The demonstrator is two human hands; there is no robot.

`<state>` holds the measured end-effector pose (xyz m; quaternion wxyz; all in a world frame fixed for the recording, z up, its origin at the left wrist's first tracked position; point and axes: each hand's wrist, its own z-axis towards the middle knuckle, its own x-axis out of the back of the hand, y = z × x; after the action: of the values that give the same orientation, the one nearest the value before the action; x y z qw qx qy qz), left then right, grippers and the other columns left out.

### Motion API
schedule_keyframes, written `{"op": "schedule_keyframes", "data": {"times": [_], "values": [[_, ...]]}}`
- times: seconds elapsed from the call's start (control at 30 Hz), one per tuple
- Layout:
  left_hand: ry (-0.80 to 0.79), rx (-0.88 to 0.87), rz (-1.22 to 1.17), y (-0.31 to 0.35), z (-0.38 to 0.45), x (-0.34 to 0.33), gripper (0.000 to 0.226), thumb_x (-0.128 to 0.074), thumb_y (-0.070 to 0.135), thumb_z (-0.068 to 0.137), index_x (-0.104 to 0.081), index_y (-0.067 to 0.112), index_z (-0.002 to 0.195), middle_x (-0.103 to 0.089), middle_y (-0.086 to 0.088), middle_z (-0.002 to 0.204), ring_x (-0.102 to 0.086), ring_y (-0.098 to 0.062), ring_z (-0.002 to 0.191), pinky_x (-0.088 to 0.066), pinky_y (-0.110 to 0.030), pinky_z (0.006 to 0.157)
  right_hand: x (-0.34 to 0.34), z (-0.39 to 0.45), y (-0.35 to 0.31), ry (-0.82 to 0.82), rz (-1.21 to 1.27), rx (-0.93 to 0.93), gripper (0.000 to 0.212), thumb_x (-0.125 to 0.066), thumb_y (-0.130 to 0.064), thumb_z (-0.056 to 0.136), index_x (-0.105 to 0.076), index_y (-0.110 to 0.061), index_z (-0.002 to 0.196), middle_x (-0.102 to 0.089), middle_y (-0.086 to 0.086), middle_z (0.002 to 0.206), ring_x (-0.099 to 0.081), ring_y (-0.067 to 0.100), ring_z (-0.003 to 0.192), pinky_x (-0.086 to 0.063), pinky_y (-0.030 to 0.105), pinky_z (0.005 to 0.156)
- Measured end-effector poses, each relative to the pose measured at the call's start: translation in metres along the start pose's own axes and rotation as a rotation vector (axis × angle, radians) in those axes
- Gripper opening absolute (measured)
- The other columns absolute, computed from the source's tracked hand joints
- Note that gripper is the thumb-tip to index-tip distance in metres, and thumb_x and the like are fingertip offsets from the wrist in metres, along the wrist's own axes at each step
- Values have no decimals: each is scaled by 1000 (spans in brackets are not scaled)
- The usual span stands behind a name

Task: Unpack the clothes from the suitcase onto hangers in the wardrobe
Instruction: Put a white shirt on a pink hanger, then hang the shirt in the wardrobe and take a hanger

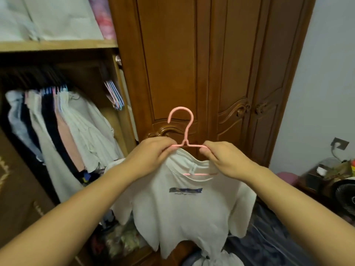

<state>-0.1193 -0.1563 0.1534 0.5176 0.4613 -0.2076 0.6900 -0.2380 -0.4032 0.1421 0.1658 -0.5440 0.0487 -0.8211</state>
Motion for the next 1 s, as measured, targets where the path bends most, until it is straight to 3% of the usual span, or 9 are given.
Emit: {"op": "schedule_keyframes", "data": {"times": [0.17,0.3,0.37,0.47,0.57,0.7,0.83,0.9,1.0], "values": [[-34,204,193,-57,-31,29,31,-32,50,104,-56,35,92,-60,14,89,-53,-7,80,-42,-30,69,1,32,9,132,18,-116,36,-38,-45,103,-44,-30,71,-55,-8,68,-55,18,65,-41,38,59],[3,331,188,-102,-41,33,27,-37,42,107,-55,29,90,-59,8,87,-55,-13,81,-48,-36,71,-5,61,-5,26,177,-76,36,-44,-41,103,-63,-27,75,-63,-7,70,-58,11,66,-45,32,62],[-37,361,224,-126,-43,34,26,-36,42,107,-53,32,90,-59,9,91,-54,-12,84,-48,-37,75,-12,76,-12,-4,184,-65,39,-45,-44,102,-63,-24,74,-63,-5,65,-58,13,62,-46,34,62],[-130,470,161,-165,-56,32,22,-35,41,104,-53,32,94,-59,14,95,-53,-5,88,-47,-32,84,-32,93,-16,-249,144,-33,42,-48,-46,102,-59,-20,71,-60,-1,61,-53,15,58,-46,35,61],[-61,425,188,-198,-60,25,16,-39,39,104,-51,34,94,-56,17,93,-50,-3,83,-41,-23,75,-49,108,-13,-206,242,-53,41,-48,-40,103,-58,-17,70,-54,-4,63,-44,9,58,-39,34,60],[124,298,72,-234,-53,20,20,-37,44,104,-48,40,88,-51,20,84,-46,0,79,-35,-12,71,-57,138,-9,-67,248,-103,34,-46,-40,103,-63,-24,78,-65,-4,72,-58,17,70,-47,38,69],[204,406,-53,-276,-56,18,24,-48,28,106,-56,35,84,-63,13,83,-59,-6,82,-46,-30,74,-65,158,-4,-98,221,-138,30,-45,-38,103,-66,-29,82,-66,-7,76,-59,11,73,-45,31,70],[154,424,-10,-286,-52,20,22,-42,36,107,-58,35,92,-64,13,91,-61,-12,89,-47,-34,77,-71,173,-10,-77,238,-147,31,-45,-36,103,-68,-25,84,-66,-5,77,-58,10,72,-44,29,69],[12,295,58,-282,-30,19,31,-33,47,107,-59,33,119,-57,19,108,-56,-7,100,-45,-28,82,-79,196,-26,-77,197,-99,35,-45,-36,104,-66,-22,80,-65,-2,74,-56,12,69,-43,35,67]]}}
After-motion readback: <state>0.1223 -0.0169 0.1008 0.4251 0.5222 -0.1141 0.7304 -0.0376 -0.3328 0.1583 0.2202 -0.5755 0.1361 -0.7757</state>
